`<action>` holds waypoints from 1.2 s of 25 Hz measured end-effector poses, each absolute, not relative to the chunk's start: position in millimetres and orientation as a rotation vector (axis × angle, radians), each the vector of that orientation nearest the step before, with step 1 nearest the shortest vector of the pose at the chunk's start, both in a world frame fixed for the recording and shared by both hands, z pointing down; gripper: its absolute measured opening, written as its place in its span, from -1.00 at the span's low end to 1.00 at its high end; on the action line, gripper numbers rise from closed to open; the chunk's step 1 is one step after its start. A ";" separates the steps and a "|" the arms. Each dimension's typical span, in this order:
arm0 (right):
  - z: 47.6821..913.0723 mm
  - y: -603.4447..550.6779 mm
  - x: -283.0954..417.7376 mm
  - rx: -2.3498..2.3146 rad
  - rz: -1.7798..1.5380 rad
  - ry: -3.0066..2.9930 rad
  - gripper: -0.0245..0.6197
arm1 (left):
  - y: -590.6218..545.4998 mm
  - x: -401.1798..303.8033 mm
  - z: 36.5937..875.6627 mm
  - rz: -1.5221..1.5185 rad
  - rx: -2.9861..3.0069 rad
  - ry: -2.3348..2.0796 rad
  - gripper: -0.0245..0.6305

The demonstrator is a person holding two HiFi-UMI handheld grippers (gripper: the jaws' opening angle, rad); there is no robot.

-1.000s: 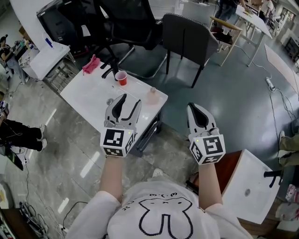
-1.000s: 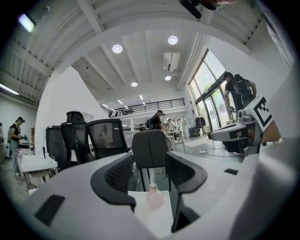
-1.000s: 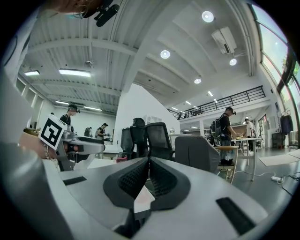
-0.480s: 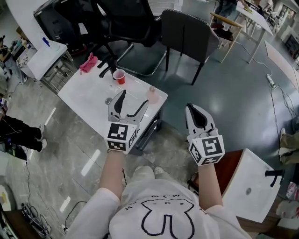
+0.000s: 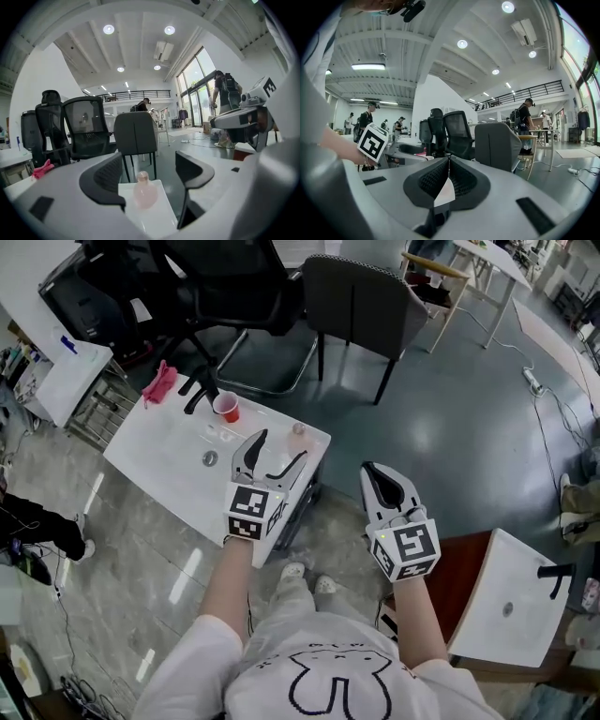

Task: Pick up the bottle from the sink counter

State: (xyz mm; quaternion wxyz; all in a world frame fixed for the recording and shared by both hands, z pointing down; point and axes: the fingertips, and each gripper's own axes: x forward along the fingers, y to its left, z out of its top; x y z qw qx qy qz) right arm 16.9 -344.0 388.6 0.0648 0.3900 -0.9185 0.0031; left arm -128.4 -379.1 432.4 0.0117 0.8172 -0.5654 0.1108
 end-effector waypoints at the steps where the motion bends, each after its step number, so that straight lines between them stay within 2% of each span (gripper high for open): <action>1: 390.5 -345.2 14.5 1.185 0.017 -2.765 -0.83 | -383.7 -128.4 436.8 0.351 2.555 -1.740 0.18; 13: 422.4 -364.9 7.3 1.305 0.100 -2.641 -0.83 | -443.7 -119.3 493.7 0.412 2.585 -1.534 0.04; 16: 427.5 -366.5 7.2 1.329 0.110 -2.614 -0.83 | -456.7 -117.6 502.1 0.424 2.593 -1.529 -0.06; 30: 459.8 -383.4 21.1 1.447 0.211 -2.502 -0.83 | -497.5 -104.4 548.1 0.532 2.593 -1.470 -0.30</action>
